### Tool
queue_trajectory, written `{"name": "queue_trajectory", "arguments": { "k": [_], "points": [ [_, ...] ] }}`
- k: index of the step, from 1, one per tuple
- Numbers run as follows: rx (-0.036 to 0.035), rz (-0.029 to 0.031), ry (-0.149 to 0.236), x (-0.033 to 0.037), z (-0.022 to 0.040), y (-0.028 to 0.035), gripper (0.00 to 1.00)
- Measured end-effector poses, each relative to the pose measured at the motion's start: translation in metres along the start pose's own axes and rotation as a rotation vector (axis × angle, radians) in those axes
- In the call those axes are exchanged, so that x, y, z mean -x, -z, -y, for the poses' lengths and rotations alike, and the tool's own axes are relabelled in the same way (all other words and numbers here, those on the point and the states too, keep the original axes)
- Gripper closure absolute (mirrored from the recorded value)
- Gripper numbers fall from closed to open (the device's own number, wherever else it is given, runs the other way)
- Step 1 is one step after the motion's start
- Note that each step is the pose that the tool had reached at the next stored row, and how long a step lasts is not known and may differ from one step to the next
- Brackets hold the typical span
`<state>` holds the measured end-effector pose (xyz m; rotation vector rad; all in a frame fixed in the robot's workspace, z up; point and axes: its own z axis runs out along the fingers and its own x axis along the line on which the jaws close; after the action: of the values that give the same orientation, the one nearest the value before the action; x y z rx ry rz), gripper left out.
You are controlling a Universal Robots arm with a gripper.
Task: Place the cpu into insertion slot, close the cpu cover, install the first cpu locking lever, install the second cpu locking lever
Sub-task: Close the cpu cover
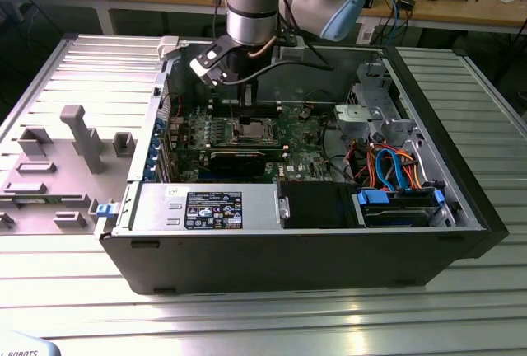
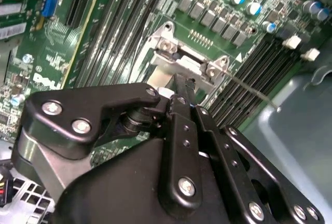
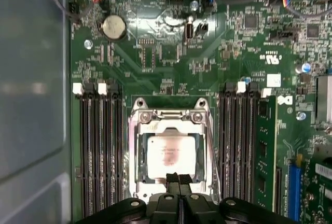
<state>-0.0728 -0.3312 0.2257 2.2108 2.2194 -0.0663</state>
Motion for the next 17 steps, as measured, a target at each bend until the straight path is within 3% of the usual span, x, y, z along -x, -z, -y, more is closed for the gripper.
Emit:
{"name": "queue_trajectory", "arguments": {
  "k": [5, 12, 17],
  "points": [
    [-0.0009, 0.0002, 0.004, -0.0004, 0.0033, -0.012, 0.89],
    [-0.0048, 0.0003, 0.007, -0.0007, 0.0036, -0.0192, 0.89],
    [-0.0048, 0.0001, 0.007, -0.0007, 0.0048, -0.0198, 0.89]
  ]
}}
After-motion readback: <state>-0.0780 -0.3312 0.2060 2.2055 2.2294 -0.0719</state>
